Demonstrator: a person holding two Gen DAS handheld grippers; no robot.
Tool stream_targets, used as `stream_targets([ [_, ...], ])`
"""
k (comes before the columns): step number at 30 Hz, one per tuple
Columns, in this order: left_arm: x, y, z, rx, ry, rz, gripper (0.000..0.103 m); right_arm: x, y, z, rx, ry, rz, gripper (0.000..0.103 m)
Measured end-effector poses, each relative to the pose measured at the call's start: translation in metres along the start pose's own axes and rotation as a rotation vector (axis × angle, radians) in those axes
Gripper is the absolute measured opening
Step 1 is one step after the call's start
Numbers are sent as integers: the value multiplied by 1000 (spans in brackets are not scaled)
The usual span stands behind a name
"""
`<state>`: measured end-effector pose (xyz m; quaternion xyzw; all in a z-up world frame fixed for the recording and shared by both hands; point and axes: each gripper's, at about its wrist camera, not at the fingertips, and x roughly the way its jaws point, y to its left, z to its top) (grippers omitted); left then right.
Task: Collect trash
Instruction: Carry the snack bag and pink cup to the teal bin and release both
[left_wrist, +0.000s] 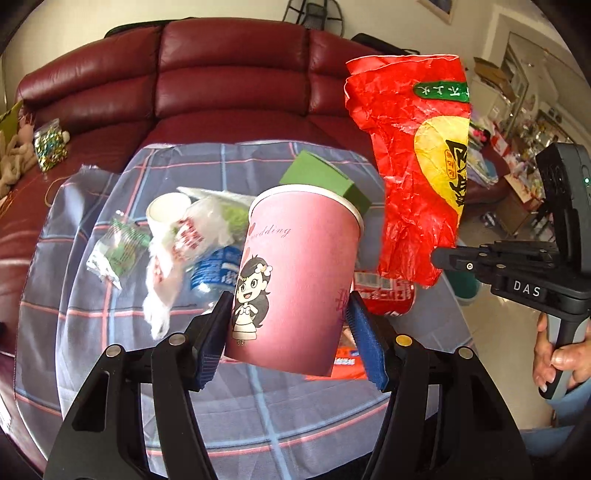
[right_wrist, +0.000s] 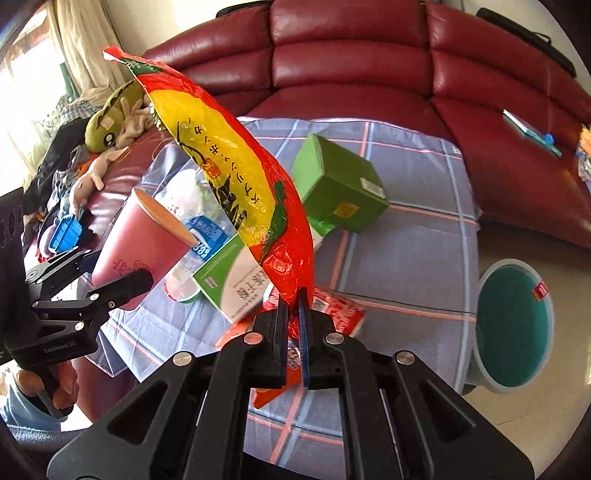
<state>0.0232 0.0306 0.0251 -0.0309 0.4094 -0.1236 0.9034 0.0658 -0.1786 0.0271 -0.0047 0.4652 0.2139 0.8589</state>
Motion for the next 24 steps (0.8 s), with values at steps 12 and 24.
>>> stream_targets([
  [12,82,-148,57,234,71,-164,63,-58,-177,-47,306,-49,-191,5],
  [24,181,-245,72,349,182,-229,63,-6,-316,-108,541,102,-201,9],
])
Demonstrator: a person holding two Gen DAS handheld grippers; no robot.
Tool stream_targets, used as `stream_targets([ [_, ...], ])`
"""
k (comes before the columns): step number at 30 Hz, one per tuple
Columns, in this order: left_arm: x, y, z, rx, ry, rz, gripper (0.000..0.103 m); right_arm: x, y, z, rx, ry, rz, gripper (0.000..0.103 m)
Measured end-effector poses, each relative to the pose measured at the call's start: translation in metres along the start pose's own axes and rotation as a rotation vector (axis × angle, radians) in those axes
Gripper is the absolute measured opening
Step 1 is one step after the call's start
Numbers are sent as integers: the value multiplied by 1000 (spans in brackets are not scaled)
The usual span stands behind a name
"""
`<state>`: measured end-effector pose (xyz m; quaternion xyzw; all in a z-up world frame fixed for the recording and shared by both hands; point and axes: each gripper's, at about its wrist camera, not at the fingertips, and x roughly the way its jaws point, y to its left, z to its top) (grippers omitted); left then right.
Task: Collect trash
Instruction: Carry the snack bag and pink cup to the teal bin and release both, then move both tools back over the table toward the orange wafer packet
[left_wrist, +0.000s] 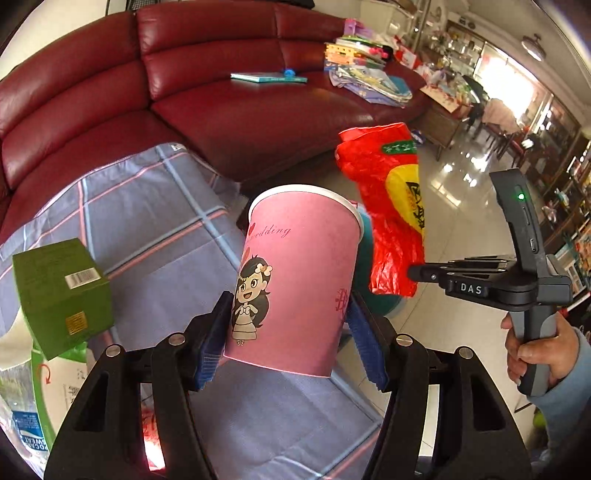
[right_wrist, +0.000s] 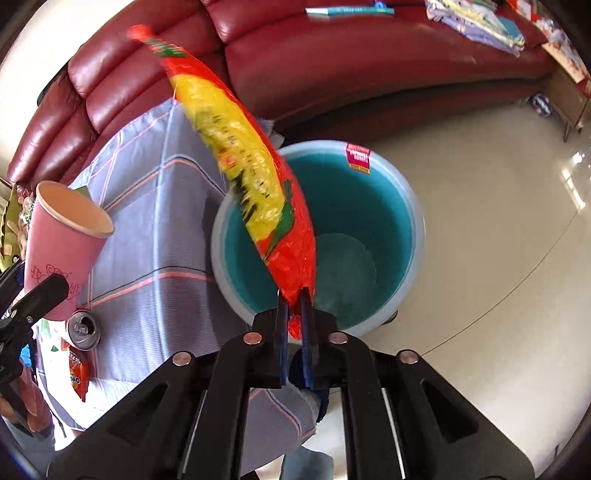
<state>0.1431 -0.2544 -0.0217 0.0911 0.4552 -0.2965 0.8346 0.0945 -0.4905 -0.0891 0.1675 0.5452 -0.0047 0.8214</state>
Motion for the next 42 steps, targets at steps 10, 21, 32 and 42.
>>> stream_targets([
  [10,57,-22,22,33,88,-13,63,2,-33,9,71,-30,-33,78],
  [21,104,-46,32,73,156,-39,66,-16,-47,18,134,-59,-95,88],
  [32,96,-36,25,37,161,3,95,-9,-47,15,152,-30,-103,88],
  [42,47,-19,4,-8,107,29,99,-20,-9,4,88,-36,-103,88],
])
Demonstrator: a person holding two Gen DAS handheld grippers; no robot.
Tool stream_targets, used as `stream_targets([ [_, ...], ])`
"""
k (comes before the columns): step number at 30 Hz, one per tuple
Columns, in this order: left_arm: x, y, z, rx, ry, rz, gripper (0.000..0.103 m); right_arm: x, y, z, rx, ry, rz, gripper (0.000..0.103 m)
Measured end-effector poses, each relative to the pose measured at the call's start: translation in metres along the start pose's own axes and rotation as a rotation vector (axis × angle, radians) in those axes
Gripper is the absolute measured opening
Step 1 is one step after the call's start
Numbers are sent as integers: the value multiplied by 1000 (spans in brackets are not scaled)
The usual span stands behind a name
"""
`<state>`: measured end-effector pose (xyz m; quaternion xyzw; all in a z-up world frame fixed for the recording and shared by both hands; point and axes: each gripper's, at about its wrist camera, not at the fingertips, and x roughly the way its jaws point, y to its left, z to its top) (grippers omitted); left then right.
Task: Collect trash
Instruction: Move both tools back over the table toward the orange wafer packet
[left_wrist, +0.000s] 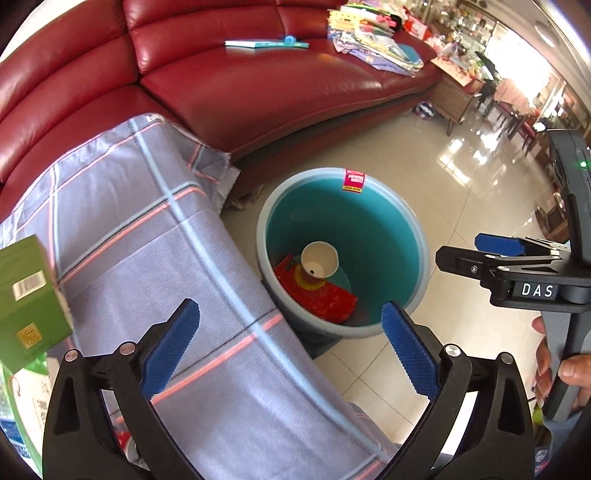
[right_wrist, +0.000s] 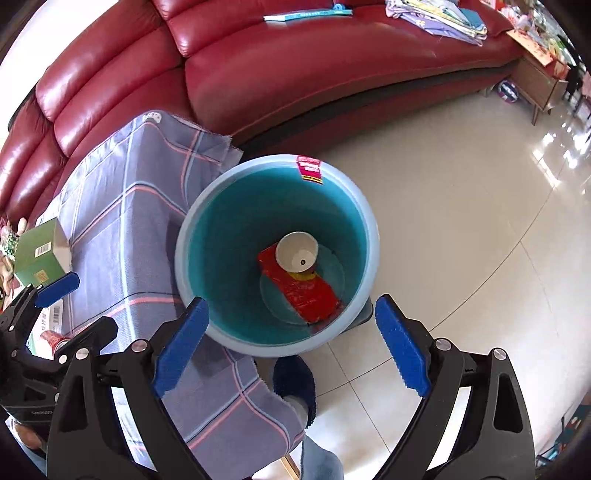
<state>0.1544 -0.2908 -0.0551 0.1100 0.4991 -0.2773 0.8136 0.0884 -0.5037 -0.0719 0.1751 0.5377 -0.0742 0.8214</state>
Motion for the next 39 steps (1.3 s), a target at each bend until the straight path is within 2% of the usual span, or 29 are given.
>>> stream_targets([
  [6,-39,23,-29,-37,-37,33,99,-17,28,-16,-42,-3,16,88],
  [12,-78,54,-68,-90,-69,80,99,-30,74,-38,-139,1,36,88],
  [22,-117,118,-147,-213,-60,150,99,-31,159,-82,-299,37,79,88],
  [30,-116,146,-201,-322,-13,142,99,-23,208,-112,-402,81,101,88],
  [33,-111,149,-208,-352,-7,118,99,-25,219,-120,-431,83,99,88],
  [39,-102,147,-209,-368,-27,121,99,-25,220,-122,-426,97,102,88],
])
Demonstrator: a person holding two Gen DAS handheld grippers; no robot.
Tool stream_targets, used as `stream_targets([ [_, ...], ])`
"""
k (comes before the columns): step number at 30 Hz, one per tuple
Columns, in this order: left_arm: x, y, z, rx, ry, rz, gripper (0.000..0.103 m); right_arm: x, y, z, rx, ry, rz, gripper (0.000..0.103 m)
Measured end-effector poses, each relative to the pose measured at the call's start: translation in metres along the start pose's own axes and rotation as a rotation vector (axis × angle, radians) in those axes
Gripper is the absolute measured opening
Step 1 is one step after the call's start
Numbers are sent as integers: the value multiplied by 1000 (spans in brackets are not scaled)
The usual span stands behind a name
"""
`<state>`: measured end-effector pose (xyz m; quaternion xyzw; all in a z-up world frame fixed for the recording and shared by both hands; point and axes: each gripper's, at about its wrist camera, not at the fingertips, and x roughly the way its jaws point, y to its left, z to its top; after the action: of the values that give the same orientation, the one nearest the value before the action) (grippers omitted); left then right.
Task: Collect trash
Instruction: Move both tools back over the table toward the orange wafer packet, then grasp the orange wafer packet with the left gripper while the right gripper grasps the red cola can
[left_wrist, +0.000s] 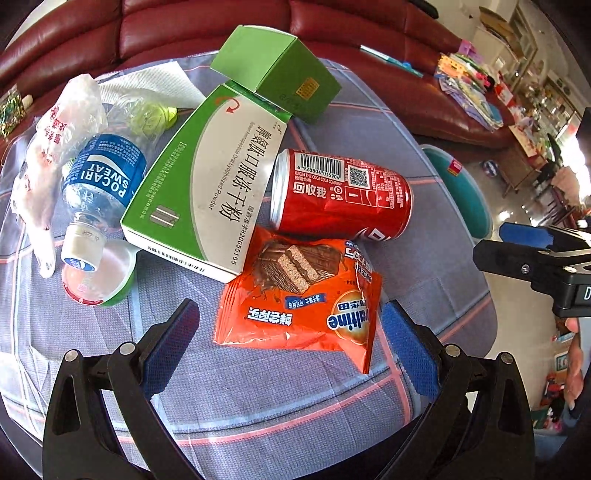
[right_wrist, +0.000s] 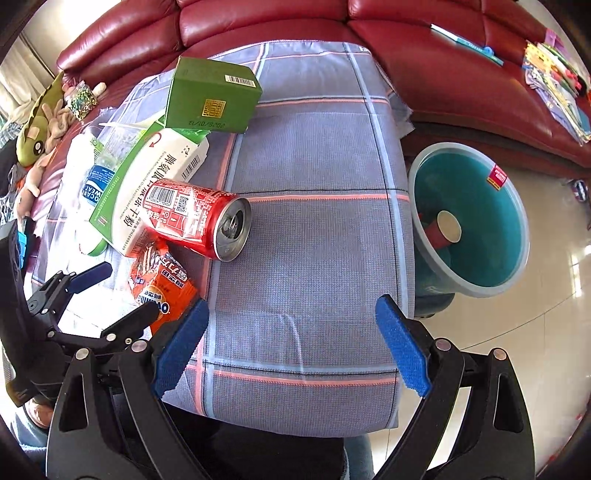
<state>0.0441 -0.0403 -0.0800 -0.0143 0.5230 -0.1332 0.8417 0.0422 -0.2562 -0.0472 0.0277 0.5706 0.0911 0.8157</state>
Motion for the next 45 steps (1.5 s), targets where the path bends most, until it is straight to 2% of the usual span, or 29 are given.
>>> stream_targets([
  [3,12,-3,0,-4,22,22,99,4,0,3,2,10,0,88],
  [5,18,-3,0,-15,33,7,99,6,0,5,-4,14,-2,88],
  [13,25,-10,-4,54,5,55,99,11,10,14,-41,22,-10,88],
  [15,22,-9,-6,57,-5,30,99,13,12,16,-45,24,-9,88],
  [16,20,-8,-7,48,-11,5,96,14,13,16,-46,25,-9,88],
  [17,16,-6,-9,43,-21,-5,81,14,13,17,-47,26,-10,88],
  [18,13,-6,-10,46,-27,-4,73,15,13,17,-48,28,-10,88],
  [20,9,-3,-10,39,-21,-30,45,16,15,17,-50,31,-9,88],
  [23,5,2,-12,24,-12,-54,28,16,18,16,-62,33,-13,88],
  [32,-39,22,-15,-21,-66,-73,26,16,32,23,-125,31,-38,88],
  [37,-60,44,0,-67,-124,-53,26,22,49,33,-185,47,-21,88],
  [39,-61,52,8,-85,-135,-54,26,28,61,38,-240,59,-17,88],
  [45,-67,70,18,-111,-164,-51,26,52,108,53,-508,105,-88,88],
])
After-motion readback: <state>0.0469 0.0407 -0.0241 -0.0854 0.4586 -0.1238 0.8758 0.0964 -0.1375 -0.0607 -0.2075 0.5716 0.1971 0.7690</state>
